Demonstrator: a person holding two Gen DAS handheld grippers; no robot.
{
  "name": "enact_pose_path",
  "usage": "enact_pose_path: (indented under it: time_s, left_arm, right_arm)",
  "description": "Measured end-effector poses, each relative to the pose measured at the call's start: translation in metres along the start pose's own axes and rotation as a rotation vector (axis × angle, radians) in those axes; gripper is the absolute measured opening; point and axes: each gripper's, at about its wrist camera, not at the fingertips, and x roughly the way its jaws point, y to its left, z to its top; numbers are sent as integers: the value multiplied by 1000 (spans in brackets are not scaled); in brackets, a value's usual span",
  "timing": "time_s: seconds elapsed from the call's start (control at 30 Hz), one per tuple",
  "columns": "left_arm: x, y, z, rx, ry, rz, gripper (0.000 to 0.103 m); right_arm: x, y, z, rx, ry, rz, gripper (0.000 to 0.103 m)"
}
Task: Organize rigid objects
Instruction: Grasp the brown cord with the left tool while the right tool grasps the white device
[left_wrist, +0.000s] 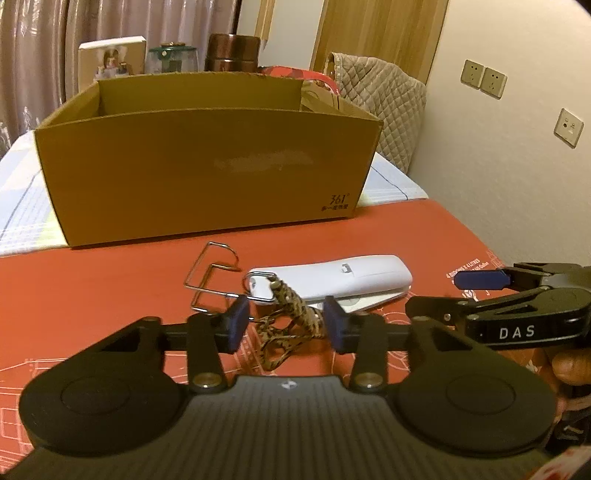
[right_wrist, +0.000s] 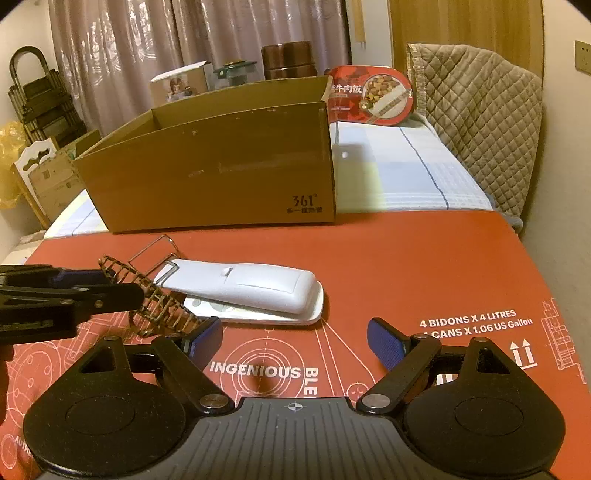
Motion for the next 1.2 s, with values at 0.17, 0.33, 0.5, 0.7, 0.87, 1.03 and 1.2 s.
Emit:
enact_pose_path:
  time_s: [0.17,0.33,0.5,0.7,0.87,1.03,1.2]
  left_arm:
    - [8,-1,-1,-18,35,-21,12]
    - [-9,8,2,-42,22,-16,4]
    - [-29,34,0,-83,29,34,2]
    - [-41,56,-4,-124,22,75,2]
    - [-42,58,-4,-122,20,71,3]
    - [-40,56,-6,-118,23,69,3]
    - [-38,51,-9,-107,38,58,3]
  right_arm:
    - [3,-3,3,7,1,-1,83]
    - [6,1,9,-35,-3,18,83]
    - [15,12,22,-179,1,81,83]
    - [45,28,33,-394,54,165,83]
    - [66,34,34,-470,111,204,83]
    - [60,36,30,-489,135,170,56]
    - [48,39,23,-460,165,175,36]
